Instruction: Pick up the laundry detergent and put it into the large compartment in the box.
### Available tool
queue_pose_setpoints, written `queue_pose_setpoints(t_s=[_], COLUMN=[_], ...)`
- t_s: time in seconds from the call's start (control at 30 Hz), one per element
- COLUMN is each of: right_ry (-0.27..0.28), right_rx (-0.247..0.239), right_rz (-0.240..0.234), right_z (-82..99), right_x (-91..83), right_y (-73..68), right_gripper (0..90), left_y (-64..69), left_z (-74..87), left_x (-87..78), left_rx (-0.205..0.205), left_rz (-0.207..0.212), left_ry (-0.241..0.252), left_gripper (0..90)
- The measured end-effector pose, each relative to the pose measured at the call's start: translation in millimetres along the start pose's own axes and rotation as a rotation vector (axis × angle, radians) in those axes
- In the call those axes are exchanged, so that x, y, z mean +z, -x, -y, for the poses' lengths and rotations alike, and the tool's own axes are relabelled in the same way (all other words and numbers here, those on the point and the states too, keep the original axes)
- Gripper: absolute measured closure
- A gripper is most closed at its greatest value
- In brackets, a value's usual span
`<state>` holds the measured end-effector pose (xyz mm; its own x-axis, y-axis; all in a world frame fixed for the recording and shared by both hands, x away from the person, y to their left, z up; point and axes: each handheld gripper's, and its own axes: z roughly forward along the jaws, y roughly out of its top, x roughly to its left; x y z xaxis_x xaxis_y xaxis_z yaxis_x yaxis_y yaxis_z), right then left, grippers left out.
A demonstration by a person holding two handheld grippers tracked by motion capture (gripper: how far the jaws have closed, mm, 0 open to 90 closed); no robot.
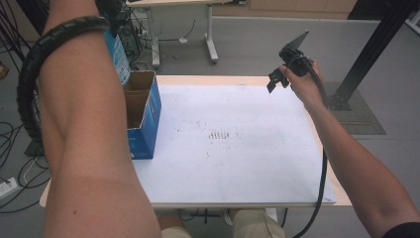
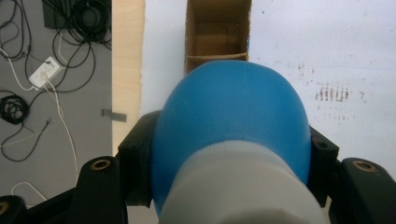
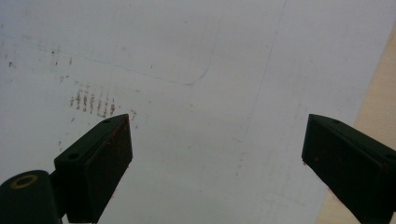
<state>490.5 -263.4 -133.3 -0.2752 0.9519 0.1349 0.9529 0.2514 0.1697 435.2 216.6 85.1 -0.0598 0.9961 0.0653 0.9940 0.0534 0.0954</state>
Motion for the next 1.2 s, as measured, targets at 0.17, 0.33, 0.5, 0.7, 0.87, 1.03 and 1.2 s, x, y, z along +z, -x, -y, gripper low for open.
queue_pose_setpoints(t_s=[0.17,0.33,0.5,0.7,0.87,1.03,1.2], right_ry=[0.001,0.0,-0.002,-0.005,-0.006,-0.006,-0.004], right_rx=[-0.003,-0.003,-0.005,-0.012,-0.011,-0.01,-0.009], right_rz=[0.0,-0.002,0.002,0.005,0.01,0.011,0.015], right_z=[0.7,1.7,1.6,0.3,0.5,1.2,1.9], right_x=[-0.7,-1.7,-1.4,0.2,0.1,-0.4,-1.1], right_y=[0.0,1.0,-0.3,-3.5,-5.0,-5.6,-5.9], right_gripper=[8.6,8.6,8.6,8.6,8.6,8.6,8.6], left_y=[-1.9,-9.2,-13.6,-17.7,-21.1,-21.4,-22.7], left_z=[-1.7,-2.7,-3.0,-3.3,-2.1,-0.3,-1.1], left_x=[9.7,23.9,37.2,52.2,66.6,83.8,100.8], left_rx=[0.0,-0.013,-0.021,-0.024,-0.027,-0.028,-0.03], left_rz=[-0.004,0.014,0.02,0.027,0.037,0.04,0.05], left_ry=[-0.006,-0.023,-0.033,-0.042,-0.042,-0.036,-0.052], left_gripper=[37.4,37.4,37.4,37.3,37.3,37.3,37.3])
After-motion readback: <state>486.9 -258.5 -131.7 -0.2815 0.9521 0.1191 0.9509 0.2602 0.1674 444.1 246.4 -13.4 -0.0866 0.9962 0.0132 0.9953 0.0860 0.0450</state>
